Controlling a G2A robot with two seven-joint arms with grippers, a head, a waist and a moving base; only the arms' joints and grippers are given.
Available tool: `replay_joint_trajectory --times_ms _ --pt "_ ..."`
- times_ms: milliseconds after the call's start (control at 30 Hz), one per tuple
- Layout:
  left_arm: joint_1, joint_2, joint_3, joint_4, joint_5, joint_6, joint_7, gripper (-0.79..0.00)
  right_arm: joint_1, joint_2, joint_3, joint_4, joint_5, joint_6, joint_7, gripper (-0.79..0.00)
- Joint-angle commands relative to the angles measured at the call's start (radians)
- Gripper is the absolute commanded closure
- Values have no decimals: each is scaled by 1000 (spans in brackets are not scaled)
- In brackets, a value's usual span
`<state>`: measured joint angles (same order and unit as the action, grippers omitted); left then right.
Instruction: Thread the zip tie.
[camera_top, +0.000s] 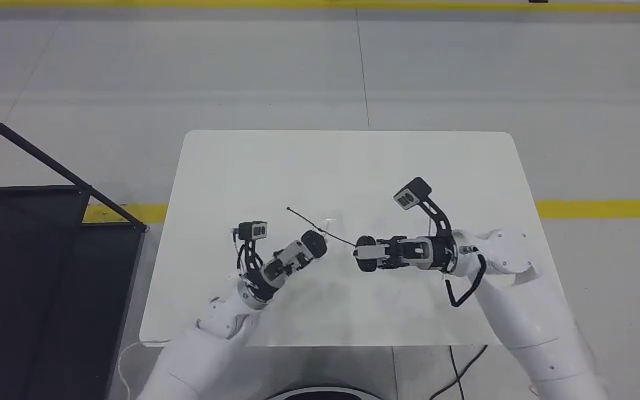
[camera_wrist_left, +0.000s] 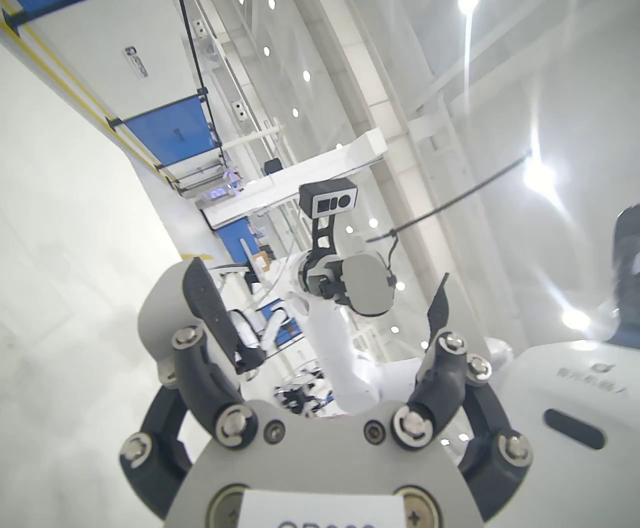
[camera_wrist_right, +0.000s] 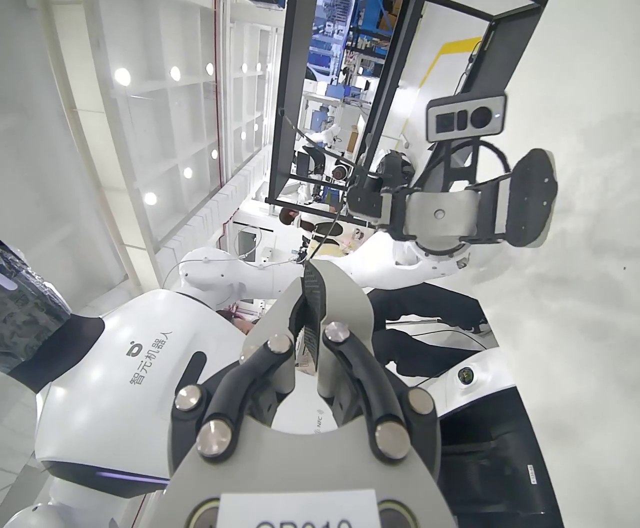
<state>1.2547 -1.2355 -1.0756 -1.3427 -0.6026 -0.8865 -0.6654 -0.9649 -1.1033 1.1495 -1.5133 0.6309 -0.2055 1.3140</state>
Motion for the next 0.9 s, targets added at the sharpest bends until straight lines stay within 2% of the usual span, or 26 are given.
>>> replay_joint_trajectory --times_ms 0,100,200,300,400,567,733,867 --pt "-10 4 -2 12 -201 47 -146 -776 6 -2 -7 10 18 -2 16 0" --pt "-23 5 -8 36 -366 108 -288 -742 22 -5 -16 32 41 1 40 0" --pt "-38 1 -5 62 -461 155 -389 -696 36 -8 -26 53 56 2 51 0" --pt "-53 -6 2 84 -512 184 -452 -628 48 -12 -35 70 69 -2 54 0" --pt "-61 -14 9 93 -495 183 -451 -610 54 -15 -41 81 75 -9 47 0" --pt "-59 -22 0 86 -342 71 -339 -588 53 -18 -44 85 79 -8 21 0" --pt "-33 -28 -18 62 -89 -113 -155 -499 54 -19 -46 85 86 10 18 0" --pt "0 -41 -76 -10 160 -126 9 -434 58 -21 -50 88 92 17 22 0"
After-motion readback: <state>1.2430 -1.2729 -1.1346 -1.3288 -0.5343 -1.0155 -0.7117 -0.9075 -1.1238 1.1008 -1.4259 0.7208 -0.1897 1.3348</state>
